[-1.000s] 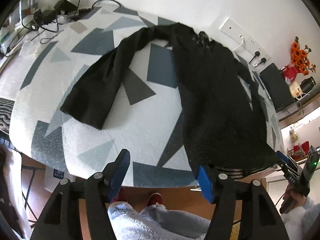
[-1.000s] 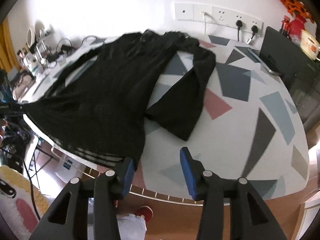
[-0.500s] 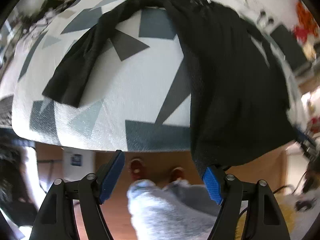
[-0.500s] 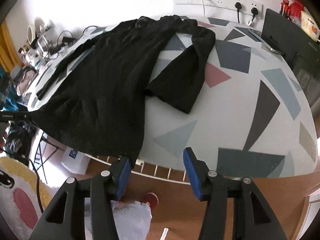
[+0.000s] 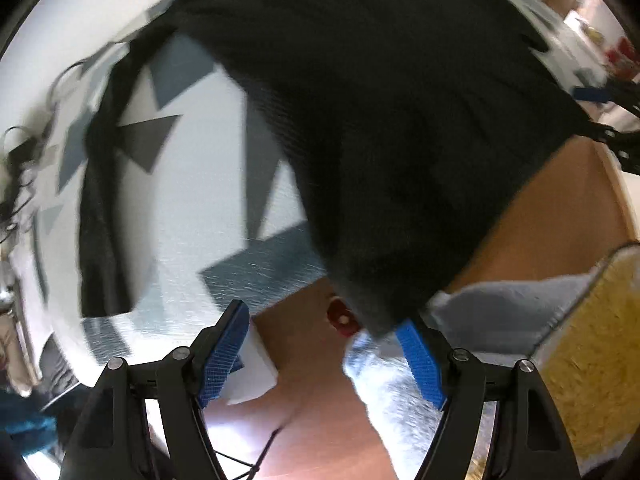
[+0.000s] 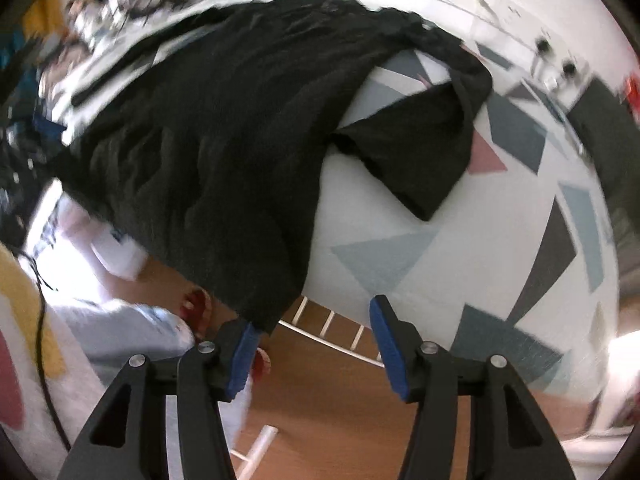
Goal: Fold clothes
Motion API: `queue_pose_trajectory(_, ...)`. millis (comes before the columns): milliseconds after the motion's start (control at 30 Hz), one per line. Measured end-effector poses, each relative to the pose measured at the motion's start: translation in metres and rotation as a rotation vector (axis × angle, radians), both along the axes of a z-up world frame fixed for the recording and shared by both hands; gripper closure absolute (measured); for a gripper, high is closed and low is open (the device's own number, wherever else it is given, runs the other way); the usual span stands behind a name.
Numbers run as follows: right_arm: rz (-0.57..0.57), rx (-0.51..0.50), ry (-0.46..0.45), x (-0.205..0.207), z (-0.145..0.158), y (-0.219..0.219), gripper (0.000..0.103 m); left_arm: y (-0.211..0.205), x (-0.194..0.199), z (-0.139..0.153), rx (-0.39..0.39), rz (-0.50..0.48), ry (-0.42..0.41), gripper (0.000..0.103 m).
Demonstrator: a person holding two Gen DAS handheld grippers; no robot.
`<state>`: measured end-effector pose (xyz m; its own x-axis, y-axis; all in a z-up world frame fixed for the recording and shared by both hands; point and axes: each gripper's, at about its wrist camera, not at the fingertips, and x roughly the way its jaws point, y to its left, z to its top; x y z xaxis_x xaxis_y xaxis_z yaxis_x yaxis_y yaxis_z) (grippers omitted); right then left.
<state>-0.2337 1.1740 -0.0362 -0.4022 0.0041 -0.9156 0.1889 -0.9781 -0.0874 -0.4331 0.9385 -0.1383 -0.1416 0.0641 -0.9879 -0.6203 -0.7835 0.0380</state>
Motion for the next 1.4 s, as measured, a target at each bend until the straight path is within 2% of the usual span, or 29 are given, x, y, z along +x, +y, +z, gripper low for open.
queue_pose_trajectory(67, 0.016, -0.012, -0.012, 0.002, 0.000, -0.003, 0.046, -0.007, -0.004, 0.007, 0.072, 0.015, -0.033, 0.028)
queue_pose_trajectory(167, -0.004, -0.092, -0.061, -0.001, 0.000, 0.003, 0.046, -0.019, -0.010, 0.018, 0.179, 0.038, -0.082, 0.028)
queue_pose_trajectory(267, -0.025, -0.162, -0.069, -0.004, 0.006, 0.006, 0.046, -0.030, -0.016, 0.028, 0.287, 0.061, -0.132, 0.028)
queue_pose_trajectory(300, -0.046, -0.209, -0.057, -0.005, 0.011, 0.012, 0.046, -0.034, -0.019, 0.034, 0.326, 0.075, -0.139, 0.028)
queue_pose_trajectory(400, -0.136, -0.365, 0.015, -0.006, 0.033, 0.034, 0.046, -0.045, -0.038, 0.061, 0.440, 0.146, -0.086, 0.028)
queue_pose_trajectory(467, -0.219, -0.449, 0.117, -0.009, 0.054, 0.054, 0.045, -0.041, -0.057, 0.083, 0.500, 0.190, -0.026, 0.028)
queue_pose_trajectory(500, -0.262, -0.489, 0.171, -0.010, 0.065, 0.064, 0.044, -0.037, -0.065, 0.091, 0.510, 0.202, 0.002, 0.028)
queue_pose_trajectory(567, -0.362, -0.524, 0.307, -0.016, 0.089, 0.088, 0.022, -0.027, -0.084, 0.109, 0.506, 0.220, 0.070, 0.027)
queue_pose_trajectory(633, -0.430, -0.528, 0.395, -0.020, 0.104, 0.108, 0.019, -0.018, -0.103, 0.120, 0.479, 0.234, 0.128, 0.027)
queue_pose_trajectory(667, -0.470, -0.521, 0.435, -0.023, 0.111, 0.119, 0.012, -0.013, -0.113, 0.124, 0.471, 0.239, 0.148, 0.027)
queue_pose_trajectory(833, -0.602, -0.472, 0.568, -0.033, 0.138, 0.163, 0.012, 0.006, -0.152, 0.123, 0.498, 0.245, 0.144, 0.024)
queue_pose_trajectory(1000, -0.634, -0.382, 0.602, -0.051, 0.152, 0.177, 0.012, 0.032, -0.194, 0.118, 0.506, 0.233, 0.137, 0.023)
queue_pose_trajectory(1100, -0.637, -0.292, 0.533, -0.070, 0.132, 0.173, 0.012, 0.044, -0.210, 0.108, 0.499, 0.187, 0.114, 0.021)
queue_pose_trajectory(1200, -0.627, -0.268, 0.382, -0.084, 0.087, 0.158, 0.014, 0.054, -0.227, 0.088, 0.501, 0.160, 0.059, 0.021)
queue_pose_trajectory(1267, -0.630, -0.289, 0.302, -0.089, 0.060, 0.147, 0.034, 0.060, -0.239, 0.072, 0.513, 0.146, 0.006, 0.021)
queue_pose_trajectory(1400, -0.665, -0.288, 0.187, -0.107, 0.019, 0.132, 0.038, 0.070, -0.259, 0.053, 0.524, 0.118, -0.047, 0.021)
